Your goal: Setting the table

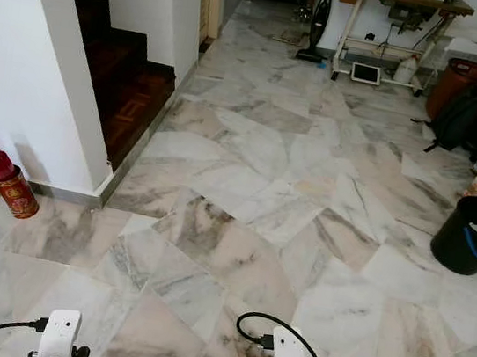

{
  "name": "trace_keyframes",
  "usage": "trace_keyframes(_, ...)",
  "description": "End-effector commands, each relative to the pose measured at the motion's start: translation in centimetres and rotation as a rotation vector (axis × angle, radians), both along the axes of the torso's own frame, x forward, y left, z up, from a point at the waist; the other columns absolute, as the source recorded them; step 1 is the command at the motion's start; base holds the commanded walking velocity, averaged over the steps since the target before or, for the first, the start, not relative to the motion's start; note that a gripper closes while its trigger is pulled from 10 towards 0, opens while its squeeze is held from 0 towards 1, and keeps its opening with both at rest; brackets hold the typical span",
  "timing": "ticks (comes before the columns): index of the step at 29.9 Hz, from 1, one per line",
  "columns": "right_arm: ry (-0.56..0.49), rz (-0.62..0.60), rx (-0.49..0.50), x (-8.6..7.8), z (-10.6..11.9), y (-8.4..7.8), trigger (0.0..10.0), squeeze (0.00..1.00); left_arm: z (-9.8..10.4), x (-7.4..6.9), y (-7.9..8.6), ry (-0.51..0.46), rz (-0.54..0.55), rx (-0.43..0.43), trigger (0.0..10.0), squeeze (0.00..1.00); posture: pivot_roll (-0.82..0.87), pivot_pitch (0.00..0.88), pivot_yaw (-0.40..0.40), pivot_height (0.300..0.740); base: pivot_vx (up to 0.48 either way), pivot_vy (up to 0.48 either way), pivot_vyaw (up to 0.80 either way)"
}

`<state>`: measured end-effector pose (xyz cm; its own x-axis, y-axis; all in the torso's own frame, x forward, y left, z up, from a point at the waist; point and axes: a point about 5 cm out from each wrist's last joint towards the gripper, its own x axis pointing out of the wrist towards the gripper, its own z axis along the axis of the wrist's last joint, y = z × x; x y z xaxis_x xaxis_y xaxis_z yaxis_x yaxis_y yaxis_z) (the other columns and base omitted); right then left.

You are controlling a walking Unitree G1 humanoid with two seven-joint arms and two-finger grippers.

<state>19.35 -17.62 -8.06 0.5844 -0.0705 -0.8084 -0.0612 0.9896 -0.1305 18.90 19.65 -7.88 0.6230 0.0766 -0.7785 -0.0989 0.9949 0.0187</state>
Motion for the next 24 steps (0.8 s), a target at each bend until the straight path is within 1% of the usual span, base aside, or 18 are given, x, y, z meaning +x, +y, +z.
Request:
trace_keyframes(1,-0.040,0.043,0.178,0.8,0.4,1.3,10.0,0.00,0.8,1.7,-2.1,-0.054,-0.236,0.029,10.0,0.00,-0.02,0.000,0.022,0.728,0.000,0.000,0.00)
trace_keyframes(21,-0.031,0.051,0.169,0.7,0.4,1.3,10.0,0.00,0.8,1.7,-2.1,-0.053,-0.235,0.027,10.0,0.00,-0.02,0.000,0.021,0.728,0.000,0.000,0.00)
trace_keyframes(22,-0.045,0.044,0.142,1.0,0.6,1.0,10.0,0.00,1.1,2.2,-1.8,-0.069,-0.206,0.011,10.0,0.00,0.01,0.000,0.001,0.728,0.000,0.000,0.00)
trace_keyframes(23,-0.059,0.033,0.127,1.3,0.7,0.8,10.0,0.00,1.3,2.6,-1.5,-0.081,-0.195,0.008,10.0,0.00,0.01,0.000,0.000,0.728,0.000,0.000,0.00)
trace_keyframes(24,-0.067,0.024,0.120,1.5,0.9,0.6,10.0,0.00,1.5,2.8,-1.3,-0.082,-0.177,-0.020,10.0,0.00,0.00,0.000,0.001,0.728,0.000,0.000,0.00)
